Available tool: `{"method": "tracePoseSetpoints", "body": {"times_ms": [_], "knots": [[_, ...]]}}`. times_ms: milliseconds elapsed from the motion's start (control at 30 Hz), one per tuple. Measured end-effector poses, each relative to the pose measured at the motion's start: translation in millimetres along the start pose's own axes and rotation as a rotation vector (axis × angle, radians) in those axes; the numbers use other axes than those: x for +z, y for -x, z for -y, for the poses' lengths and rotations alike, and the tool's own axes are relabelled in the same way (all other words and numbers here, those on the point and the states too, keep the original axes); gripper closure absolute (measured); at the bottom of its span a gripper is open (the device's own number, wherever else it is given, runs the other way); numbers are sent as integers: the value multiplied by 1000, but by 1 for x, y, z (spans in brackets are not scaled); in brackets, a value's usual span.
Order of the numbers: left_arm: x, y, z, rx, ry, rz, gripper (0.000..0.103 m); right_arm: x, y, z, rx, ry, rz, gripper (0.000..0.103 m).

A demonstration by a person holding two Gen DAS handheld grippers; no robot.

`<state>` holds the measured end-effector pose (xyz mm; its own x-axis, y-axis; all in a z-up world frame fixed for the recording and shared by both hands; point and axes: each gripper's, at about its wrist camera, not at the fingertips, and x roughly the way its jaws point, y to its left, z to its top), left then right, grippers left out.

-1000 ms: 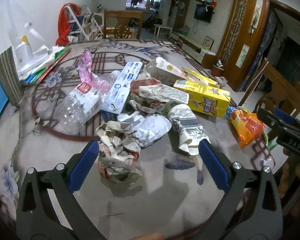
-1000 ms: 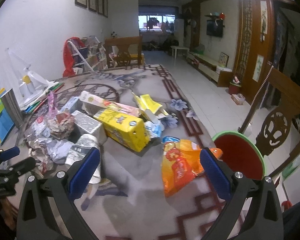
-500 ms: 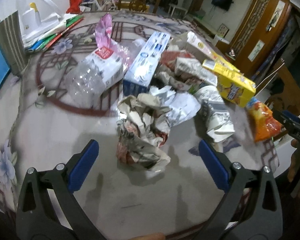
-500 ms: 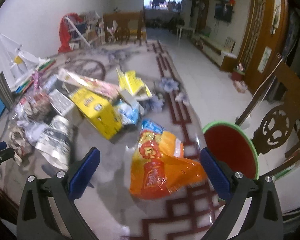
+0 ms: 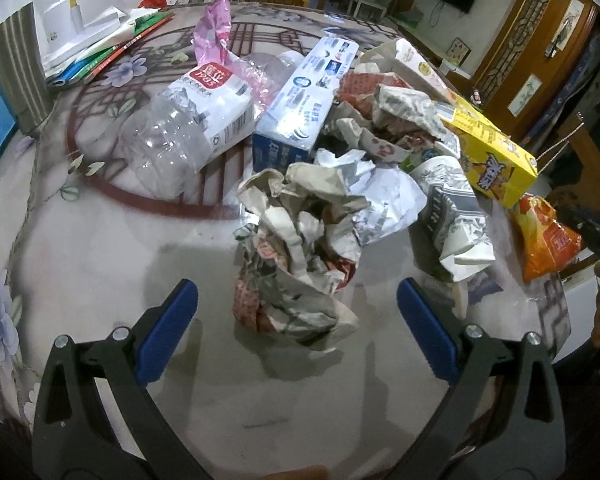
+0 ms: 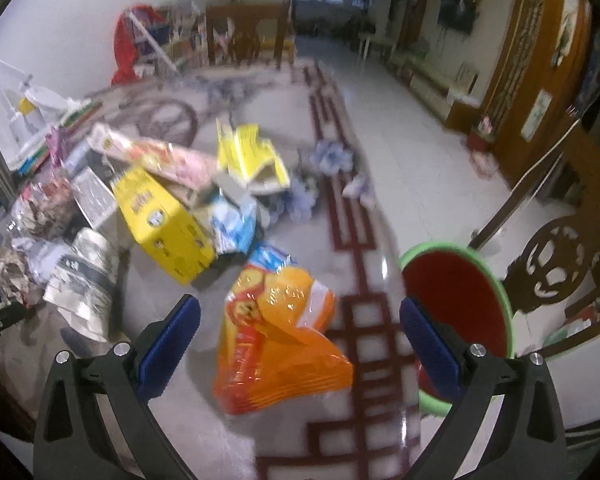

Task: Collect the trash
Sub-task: 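Grasp the crumpled newspaper with the left tool while the right tool grasps the orange snack bag, then carry the newspaper and snack bag over the red-green bin with both tools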

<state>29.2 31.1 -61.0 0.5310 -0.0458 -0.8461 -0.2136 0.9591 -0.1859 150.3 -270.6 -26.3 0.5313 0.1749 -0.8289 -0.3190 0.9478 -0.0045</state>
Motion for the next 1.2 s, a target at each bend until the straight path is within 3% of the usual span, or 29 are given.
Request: {"method": "tracePoseSetpoints", "body": {"times_ms": [367, 433, 467, 533, 567, 633, 833, 1200], "knots": [[1, -9, 0, 2, -7, -1, 6, -7, -28, 16, 126, -184, -49, 7], [2, -8, -2, -2, 4, 4, 15, -9, -29, 15, 143, -195, -50, 10], [2, -9, -4, -5, 11, 3, 18, -10, -30, 14, 152, -200, -53, 14], [2, -9, -5, -12, 19, -2, 35, -12, -33, 13, 155, -196, -57, 22], [2, -10, -6, -18, 23, -8, 39, -12, -34, 11, 161, -191, -63, 30], [2, -12, -7, -33, 25, -14, 48, -15, -32, 9, 183, -187, -64, 34], [1, -10, -6, -50, 26, -9, 56, -18, -27, 1, 203, -159, -41, 41], [7, 9, -22, -47, 72, 16, 58, -21, 0, -5, 194, -144, 18, 44]]}}
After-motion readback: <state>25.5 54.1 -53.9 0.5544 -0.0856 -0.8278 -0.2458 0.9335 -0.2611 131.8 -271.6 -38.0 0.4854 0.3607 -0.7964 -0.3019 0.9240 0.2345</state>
